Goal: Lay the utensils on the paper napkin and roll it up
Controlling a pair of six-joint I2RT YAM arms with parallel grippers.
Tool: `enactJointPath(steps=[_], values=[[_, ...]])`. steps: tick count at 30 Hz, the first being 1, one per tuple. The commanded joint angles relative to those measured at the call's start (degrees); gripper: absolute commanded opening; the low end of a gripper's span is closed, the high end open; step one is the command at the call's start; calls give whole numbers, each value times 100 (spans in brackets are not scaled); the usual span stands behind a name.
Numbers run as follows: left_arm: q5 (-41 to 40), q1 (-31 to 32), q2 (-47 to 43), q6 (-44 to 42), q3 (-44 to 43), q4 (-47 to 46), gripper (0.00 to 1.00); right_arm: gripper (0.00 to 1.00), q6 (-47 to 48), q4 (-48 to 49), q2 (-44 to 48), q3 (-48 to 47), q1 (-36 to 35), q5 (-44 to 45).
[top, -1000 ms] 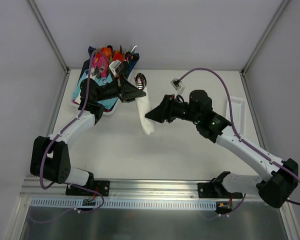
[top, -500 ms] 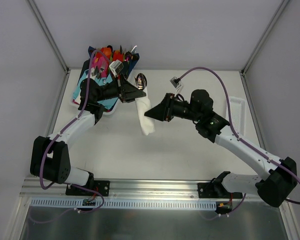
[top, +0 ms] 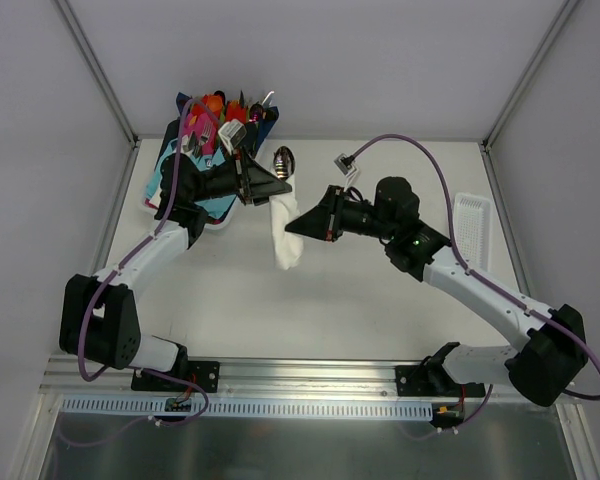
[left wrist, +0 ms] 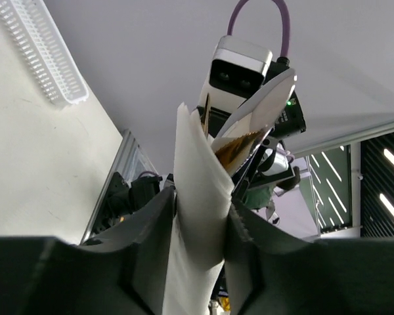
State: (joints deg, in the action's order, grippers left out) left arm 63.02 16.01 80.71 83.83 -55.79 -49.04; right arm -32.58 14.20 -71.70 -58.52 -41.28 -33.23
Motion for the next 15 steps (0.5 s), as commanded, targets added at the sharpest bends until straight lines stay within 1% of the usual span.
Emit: enactJointPath(steps=[1, 2, 3, 4, 7, 8, 9, 12, 13, 14, 15], values=[[158, -36, -345, -1198, -370, 963, 36, 0, -3, 804, 25, -195, 14, 194], [149, -80, -441, -1464, -423, 1262, 40, 0, 6, 804, 33, -203, 32, 273], [114, -176, -494, -1710, -485, 1848, 43, 0, 15, 804, 25, -221, 41, 308], [70, -229, -547, -2104, -572, 2063, 48, 0, 49, 804, 7, -238, 41, 352], [61, -405, -661, -2493, -705, 2564, 58, 0, 76, 795, -46, -326, 50, 423], [70, -441, -696, -2538, -723, 2627, 59, 0, 94, 804, -107, -353, 50, 440], [70, -484, -714, -2565, -740, 2662, 62, 0, 102, 804, -133, -405, 50, 449], [43, -704, -802, -2688, -749, 2908, 78, 0, 120, 804, -239, -528, 50, 563], [26, -896, -837, -2784, -749, 3013, 89, 0, 120, 804, -265, -555, 50, 624], [0, -1028, -933, -2854, -740, 3231, 96, 0, 120, 804, -309, -599, 67, 695], [-1, -1169, -986, -2925, -723, 3321, 97, 0, 120, 795, -457, -669, 67, 704]])
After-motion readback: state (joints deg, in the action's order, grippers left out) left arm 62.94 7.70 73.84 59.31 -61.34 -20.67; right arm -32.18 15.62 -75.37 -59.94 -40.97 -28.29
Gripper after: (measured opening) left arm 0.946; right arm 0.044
